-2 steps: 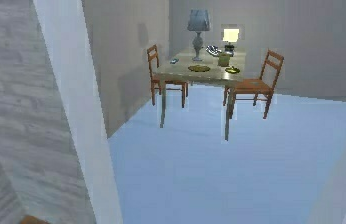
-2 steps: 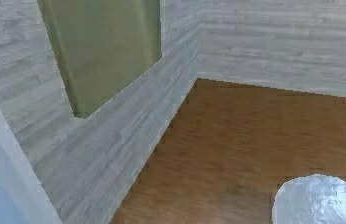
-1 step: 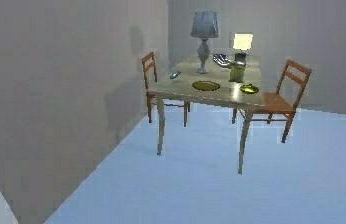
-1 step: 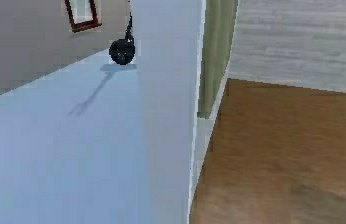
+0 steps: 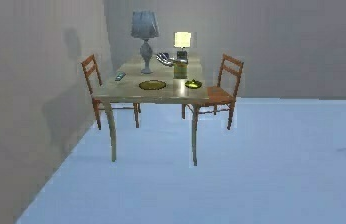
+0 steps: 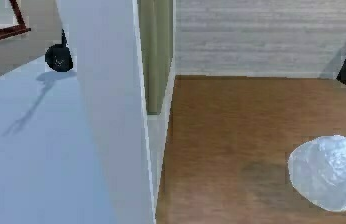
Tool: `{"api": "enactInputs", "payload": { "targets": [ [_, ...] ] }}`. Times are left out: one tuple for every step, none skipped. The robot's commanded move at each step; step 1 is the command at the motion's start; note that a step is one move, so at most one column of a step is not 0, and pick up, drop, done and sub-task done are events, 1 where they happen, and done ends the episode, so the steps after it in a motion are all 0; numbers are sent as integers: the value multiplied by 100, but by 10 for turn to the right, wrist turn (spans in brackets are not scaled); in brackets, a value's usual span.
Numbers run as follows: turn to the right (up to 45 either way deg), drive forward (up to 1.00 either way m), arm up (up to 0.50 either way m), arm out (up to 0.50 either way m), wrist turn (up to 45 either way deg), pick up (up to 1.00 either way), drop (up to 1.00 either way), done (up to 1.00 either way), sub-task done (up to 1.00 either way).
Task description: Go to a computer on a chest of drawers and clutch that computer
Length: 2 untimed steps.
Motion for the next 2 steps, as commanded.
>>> {"api": "enactInputs", "payload": {
  "targets": [
    [0,45,0,0,0,0,0,0,0],
    [450,0,0,0,0,0,0,0,0]
  ]
}}
